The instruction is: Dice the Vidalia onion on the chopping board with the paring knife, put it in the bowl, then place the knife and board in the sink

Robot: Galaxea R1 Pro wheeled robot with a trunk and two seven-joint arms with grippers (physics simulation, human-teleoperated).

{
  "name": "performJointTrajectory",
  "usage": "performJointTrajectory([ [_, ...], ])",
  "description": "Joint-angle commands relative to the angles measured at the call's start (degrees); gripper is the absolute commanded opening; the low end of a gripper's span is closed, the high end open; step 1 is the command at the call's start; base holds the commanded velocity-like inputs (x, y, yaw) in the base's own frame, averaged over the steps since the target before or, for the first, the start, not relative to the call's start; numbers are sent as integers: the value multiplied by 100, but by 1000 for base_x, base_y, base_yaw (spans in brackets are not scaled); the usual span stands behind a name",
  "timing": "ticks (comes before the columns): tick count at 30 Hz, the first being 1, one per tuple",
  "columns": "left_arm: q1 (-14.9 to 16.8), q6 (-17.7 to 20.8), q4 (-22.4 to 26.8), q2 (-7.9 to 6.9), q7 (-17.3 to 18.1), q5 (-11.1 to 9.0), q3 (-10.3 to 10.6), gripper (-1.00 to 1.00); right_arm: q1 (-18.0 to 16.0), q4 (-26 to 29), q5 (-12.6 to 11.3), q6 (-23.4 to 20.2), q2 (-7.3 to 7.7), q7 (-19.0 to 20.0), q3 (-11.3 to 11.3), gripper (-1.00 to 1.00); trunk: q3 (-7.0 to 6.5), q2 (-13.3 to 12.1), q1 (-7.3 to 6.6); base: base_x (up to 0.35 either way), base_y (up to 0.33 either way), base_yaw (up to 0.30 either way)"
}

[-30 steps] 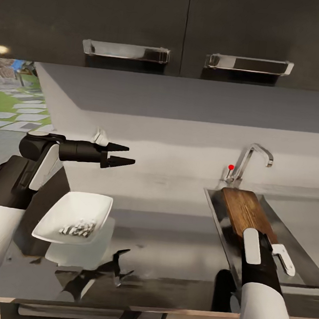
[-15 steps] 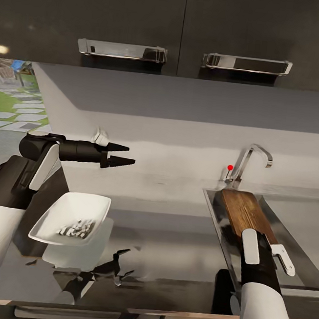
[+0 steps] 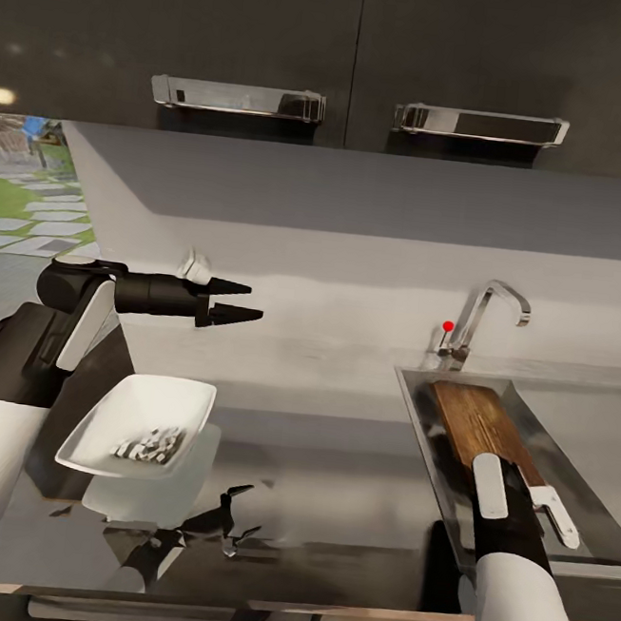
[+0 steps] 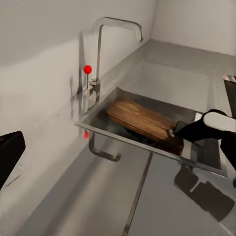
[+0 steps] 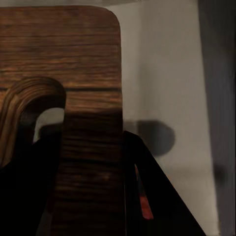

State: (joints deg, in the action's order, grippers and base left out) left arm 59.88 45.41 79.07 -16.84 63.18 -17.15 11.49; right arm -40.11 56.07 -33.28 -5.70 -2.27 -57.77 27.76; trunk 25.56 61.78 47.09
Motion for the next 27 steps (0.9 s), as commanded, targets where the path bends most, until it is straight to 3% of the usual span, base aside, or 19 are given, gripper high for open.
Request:
performJointTrajectory([
  [1, 6, 38, -2, -6, -7, -34, 10, 100, -6, -8, -12, -52, 14, -15, 10, -100, 6, 5, 0, 0, 0, 0],
  [7, 6, 38, -5, -7, -7, -34, 8, 100, -6, -150, -19, -38, 140, -15, 10, -100, 6, 5, 0, 0, 0, 0],
  [23, 6, 38, -5, -5, -7, -34, 8, 100, -6, -400, -21, 119, 192, -7, 10, -100, 6, 5, 0, 0, 0, 0],
  [27, 6, 38, -6, -7, -7, -34, 9, 100, -6, -565, -21, 306, 192, 243, 10, -100, 6, 5, 0, 0, 0, 0],
])
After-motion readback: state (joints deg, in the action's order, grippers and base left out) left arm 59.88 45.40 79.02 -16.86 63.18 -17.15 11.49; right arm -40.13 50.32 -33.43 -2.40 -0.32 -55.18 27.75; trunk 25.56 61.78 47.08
